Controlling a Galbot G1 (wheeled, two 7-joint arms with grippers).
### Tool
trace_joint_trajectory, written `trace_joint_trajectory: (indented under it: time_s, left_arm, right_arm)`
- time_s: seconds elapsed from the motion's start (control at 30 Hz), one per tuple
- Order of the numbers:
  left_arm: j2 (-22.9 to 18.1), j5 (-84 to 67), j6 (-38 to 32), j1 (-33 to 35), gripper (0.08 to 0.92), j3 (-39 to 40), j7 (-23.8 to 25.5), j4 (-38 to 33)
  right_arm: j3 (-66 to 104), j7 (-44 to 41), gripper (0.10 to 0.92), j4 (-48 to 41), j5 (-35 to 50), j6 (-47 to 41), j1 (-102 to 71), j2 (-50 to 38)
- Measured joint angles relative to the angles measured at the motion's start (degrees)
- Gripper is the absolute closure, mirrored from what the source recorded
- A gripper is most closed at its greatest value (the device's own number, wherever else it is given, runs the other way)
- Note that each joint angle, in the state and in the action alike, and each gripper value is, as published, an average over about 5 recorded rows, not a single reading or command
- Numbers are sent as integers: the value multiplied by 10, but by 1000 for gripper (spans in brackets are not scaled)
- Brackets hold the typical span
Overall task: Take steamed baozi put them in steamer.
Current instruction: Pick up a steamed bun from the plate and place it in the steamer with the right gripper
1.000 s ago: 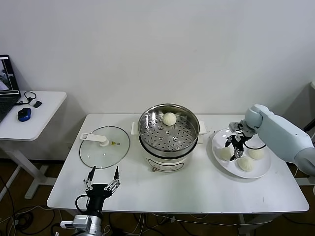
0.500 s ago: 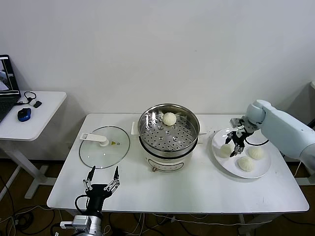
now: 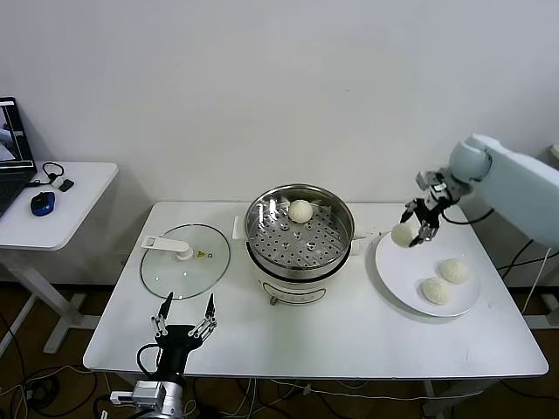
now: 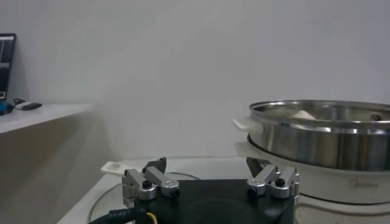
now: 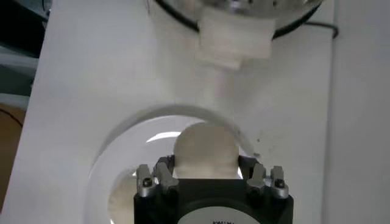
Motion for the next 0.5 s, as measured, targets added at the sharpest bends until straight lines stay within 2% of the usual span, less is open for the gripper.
trace_joint_trajectory:
  time_s: [0.27, 0.5]
  left_arm:
    - [-1, 2, 0, 0, 177, 6, 1, -8]
    - [-1, 6, 0, 2, 177, 7, 2, -16]
  right_arm:
    - [-68, 5, 338, 24, 74, -25, 84, 25]
    - [-90, 10, 338, 10, 117, -42, 111, 84]
